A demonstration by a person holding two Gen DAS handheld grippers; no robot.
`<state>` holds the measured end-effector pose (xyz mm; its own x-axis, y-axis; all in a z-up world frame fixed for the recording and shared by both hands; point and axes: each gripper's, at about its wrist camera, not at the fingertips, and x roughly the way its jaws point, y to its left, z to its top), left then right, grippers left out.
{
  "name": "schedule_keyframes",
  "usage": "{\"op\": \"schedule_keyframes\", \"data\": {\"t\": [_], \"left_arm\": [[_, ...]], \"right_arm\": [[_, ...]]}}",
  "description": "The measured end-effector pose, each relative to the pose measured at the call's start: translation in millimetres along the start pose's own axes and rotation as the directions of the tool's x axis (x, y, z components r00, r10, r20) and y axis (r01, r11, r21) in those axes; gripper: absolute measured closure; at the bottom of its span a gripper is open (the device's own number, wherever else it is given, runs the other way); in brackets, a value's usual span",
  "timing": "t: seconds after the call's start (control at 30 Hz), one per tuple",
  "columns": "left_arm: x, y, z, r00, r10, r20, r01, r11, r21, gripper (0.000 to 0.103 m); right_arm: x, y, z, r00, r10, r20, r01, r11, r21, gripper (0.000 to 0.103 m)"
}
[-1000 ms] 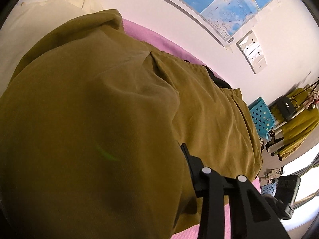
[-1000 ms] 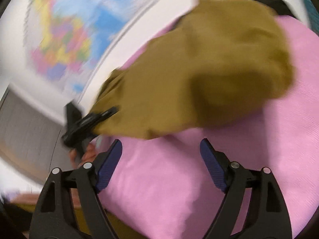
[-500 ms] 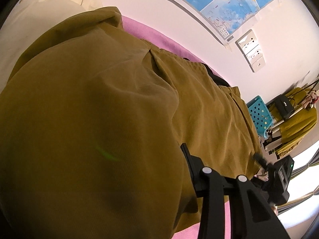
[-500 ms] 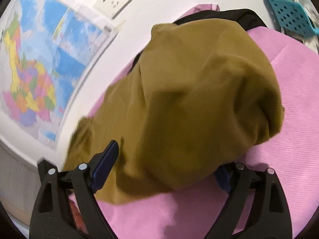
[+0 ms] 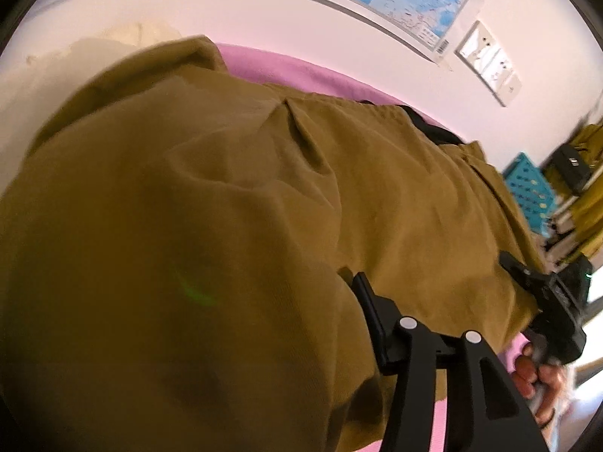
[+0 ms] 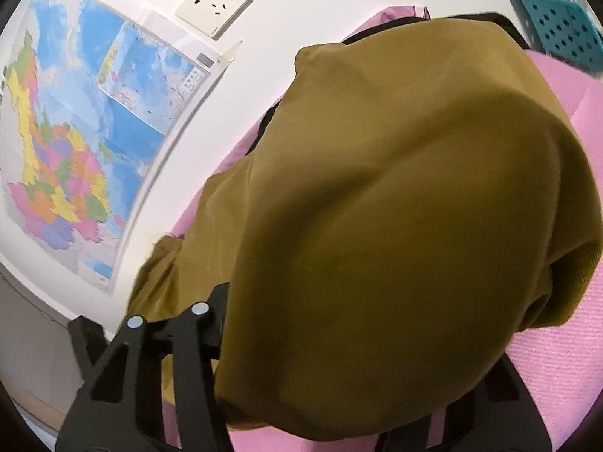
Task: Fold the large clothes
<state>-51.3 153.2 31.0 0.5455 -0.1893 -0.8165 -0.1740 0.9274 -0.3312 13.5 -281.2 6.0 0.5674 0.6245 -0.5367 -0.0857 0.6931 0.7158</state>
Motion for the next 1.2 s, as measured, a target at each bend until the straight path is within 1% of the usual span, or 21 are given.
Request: {"op": "schedule_keyframes", "data": {"t": [0.03,0.07,0.1,0.13,0.3,0.4,0.53,0.57,0.7,0.73,0.83,0.87,0.9,0.97,1.0,1.03,1.07,1.1,1.13,1.2], "left_arm": [[-2.8,-8.5,-1.5,0.998,0.051,0.025,-0.052,0.998,0.033,0.05],[-2.9,-14.8,-1.9,0.996,0.083,0.037,-0.085,0.994,0.065,0.05],[-0.7,-20.9,-2.1,0.993,0.111,0.044,-0.115,0.988,0.102,0.046],[2.0,-21.7,-1.2,0.992,0.121,0.046,-0.125,0.986,0.107,0.043],[12.5,-11.5,5.9,0.995,0.1,0.021,-0.101,0.993,0.063,0.031],[15.8,-11.3,5.2,0.995,0.1,0.023,-0.102,0.993,0.067,0.027],[17.3,-10.4,7.5,0.995,0.095,0.014,-0.096,0.994,0.061,0.027],[17.9,-11.3,7.8,0.995,0.096,0.013,-0.097,0.993,0.06,0.028],[14.9,-12.2,10.0,0.996,0.09,0.015,-0.09,0.995,0.048,0.044],[14.1,-12.4,10.7,0.996,0.087,0.017,-0.088,0.995,0.05,0.045],[15.9,-12.0,12.0,0.997,0.079,0.016,-0.08,0.995,0.054,0.043],[16.8,-11.3,12.2,0.997,0.074,0.014,-0.075,0.996,0.05,0.042],[18.8,-10.8,12.8,0.998,0.069,0.009,-0.07,0.996,0.048,0.038],[20.3,-11.2,13.1,0.998,0.067,0.012,-0.067,0.997,0.048,0.038],[20.5,-11.4,12.8,0.997,0.07,0.011,-0.071,0.996,0.051,0.038],[20.2,-11.7,12.6,0.997,0.076,0.008,-0.076,0.996,0.052,0.042],[19.2,-11.9,12.4,0.997,0.077,0.007,-0.077,0.996,0.052,0.045],[17.3,-12.7,12.5,0.997,0.077,0.006,-0.077,0.996,0.05,0.05],[15.0,-13.6,12.4,0.997,0.077,0.006,-0.077,0.996,0.049,0.057],[8.6,-14.4,12.0,0.998,0.067,0.012,-0.067,0.997,0.046,0.066]], "right_arm": [[0.3,0.8,0.4,1.0,-0.004,-0.004,0.004,1.0,-0.004,0.051],[0.7,1.9,1.1,1.0,-0.005,-0.005,0.005,1.0,-0.002,0.05],[1.5,2.1,1.9,1.0,-0.001,-0.009,0.001,1.0,0.001,0.048],[2.5,3.1,2.8,1.0,-0.002,-0.014,0.002,1.0,-0.002,0.046],[8.3,12.6,2.1,1.0,-0.029,-0.012,0.028,0.999,-0.039,0.035],[11.2,15.5,0.9,0.999,-0.048,-0.005,0.047,0.997,-0.056,0.034],[13.2,15.6,1.5,0.999,-0.052,-0.005,0.052,0.997,-0.063,0.034],[13.6,15.3,1.8,0.998,-0.055,-0.007,0.055,0.996,-0.063,0.035],[12.2,9.9,2.8,0.998,-0.057,-0.007,0.057,0.997,-0.052,0.047],[11.9,7.9,3.0,0.999,-0.05,-0.008,0.049,0.998,-0.045,0.048],[12.7,7.5,4.1,0.999,-0.046,-0.016,0.046,0.998,-0.046,0.047],[13.5,7.7,4.6,0.999,-0.041,-0.021,0.04,0.998,-0.047,0.044],[13.8,8.9,4.8,0.999,-0.042,-0.026,0.041,0.998,-0.056,0.041],[14.3,10.8,5.0,0.998,-0.047,-0.029,0.046,0.997,-0.058,0.041],[14.2,11.0,4.9,0.998,-0.052,-0.028,0.05,0.997,-0.06,0.043],[13.2,11.0,4.6,0.998,-0.056,-0.026,0.055,0.997,-0.062,0.045],[11.9,10.8,4.6,0.998,-0.054,-0.023,0.053,0.997,-0.06,0.05],[9.3,11.3,4.3,0.999,-0.052,-0.017,0.05,0.997,-0.063,0.056],[6.4,13.1,4.1,0.999,-0.049,-0.012,0.048,0.996,-0.069,0.059],[-1.4,18.6,3.7,1.0,-0.025,-0.006,0.024,0.997,-0.079,0.066]]}}
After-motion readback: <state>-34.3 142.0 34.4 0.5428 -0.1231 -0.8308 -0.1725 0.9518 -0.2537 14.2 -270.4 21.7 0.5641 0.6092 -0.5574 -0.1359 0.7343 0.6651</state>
